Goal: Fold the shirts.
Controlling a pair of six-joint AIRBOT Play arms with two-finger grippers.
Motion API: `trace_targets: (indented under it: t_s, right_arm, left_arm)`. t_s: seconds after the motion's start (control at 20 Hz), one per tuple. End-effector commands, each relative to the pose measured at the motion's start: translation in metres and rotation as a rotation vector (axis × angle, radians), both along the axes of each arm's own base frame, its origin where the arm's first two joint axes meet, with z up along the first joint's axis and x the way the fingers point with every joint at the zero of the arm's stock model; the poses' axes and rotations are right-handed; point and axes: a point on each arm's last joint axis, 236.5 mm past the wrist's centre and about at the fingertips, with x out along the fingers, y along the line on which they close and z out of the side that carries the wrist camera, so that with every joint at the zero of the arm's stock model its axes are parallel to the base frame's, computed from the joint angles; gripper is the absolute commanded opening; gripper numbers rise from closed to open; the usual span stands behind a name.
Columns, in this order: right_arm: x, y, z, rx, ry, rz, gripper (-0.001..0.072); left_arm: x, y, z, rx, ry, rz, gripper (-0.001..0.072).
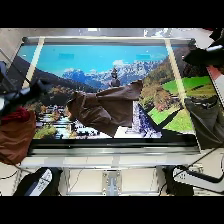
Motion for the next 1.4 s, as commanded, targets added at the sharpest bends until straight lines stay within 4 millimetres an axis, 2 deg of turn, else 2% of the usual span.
trace_targets:
  t_s: [0.0, 0.1, 0.15, 0.25, 0.35, 0.45, 0.55, 0.6, 0.7, 0.8, 1.0, 1.15, 1.2, 1.25, 1.35]
  right_arm:
    - [-0.074, 0.000, -0.022, 0.035, 0.072, -0.010, 0.0324]
    - [-0.077, 0.024, -0.042, 0.164, -0.016, -0.043, 0.0329]
    - [-0.074, 0.037, -0.045, 0.260, -0.081, -0.071, 0.0335]
    - [-0.070, 0.057, -0.040, 0.436, -0.175, -0.106, 0.0335]
    - [-0.073, 0.069, -0.033, 0.472, -0.215, -0.061, 0.0334]
    - [-0.073, 0.072, -0.029, 0.484, -0.222, -0.051, 0.0334]
    - [-0.073, 0.071, -0.028, 0.479, -0.227, -0.047, 0.0334]
    - [-0.073, 0.072, -0.028, 0.478, -0.226, -0.047, 0.0334]
    - [-0.073, 0.072, -0.028, 0.478, -0.226, -0.047, 0.0334]
    - [-0.073, 0.071, -0.029, 0.476, -0.225, -0.047, 0.0334]
    - [-0.073, 0.069, -0.031, 0.460, -0.220, -0.049, 0.0334]
    - [-0.074, 0.070, -0.032, 0.460, -0.217, -0.047, 0.0333]
    - [-0.074, 0.069, -0.033, 0.456, -0.214, -0.046, 0.0333]
    - [-0.075, 0.068, -0.036, 0.439, -0.206, -0.047, 0.0333]
    - [-0.081, 0.062, -0.053, 0.379, -0.151, -0.049, 0.0333]
  left_arm:
    - [-0.074, -0.023, -0.068, -0.218, 0.180, 0.091, 0.0630]
    - [-0.088, -0.056, -0.093, -0.444, 0.228, 0.112, 0.0630]
    - [-0.090, -0.069, -0.099, -0.506, 0.216, 0.092, 0.0629]
    - [-0.087, -0.084, -0.101, -0.587, 0.190, 0.058, 0.0628]
    - [-0.083, -0.090, -0.114, -0.601, 0.220, 0.054, 0.0628]
    - [-0.082, -0.095, -0.134, -0.593, 0.277, 0.060, 0.0628]
    - [-0.075, -0.102, -0.144, -0.611, 0.284, 0.056, 0.0628]
    - [-0.069, -0.107, -0.145, -0.629, 0.270, 0.053, 0.0627]
    - [-0.054, -0.117, -0.142, -0.667, 0.233, 0.038, 0.0579]
    - [-0.041, -0.125, -0.141, -0.679, 0.216, 0.018, 0.0579]
    - [-0.027, -0.136, -0.147, -0.671, 0.243, -0.017, 0.0537]
    - [-0.027, -0.136, -0.157, -0.667, 0.269, -0.009, 0.0407]
    - [-0.028, -0.138, -0.155, -0.675, 0.269, -0.018, 0.0164]
    - [-0.027, -0.139, -0.153, -0.677, 0.265, -0.025, 0.0023]
    - [-0.027, -0.139, -0.153, -0.676, 0.263, -0.027, 0.0019]
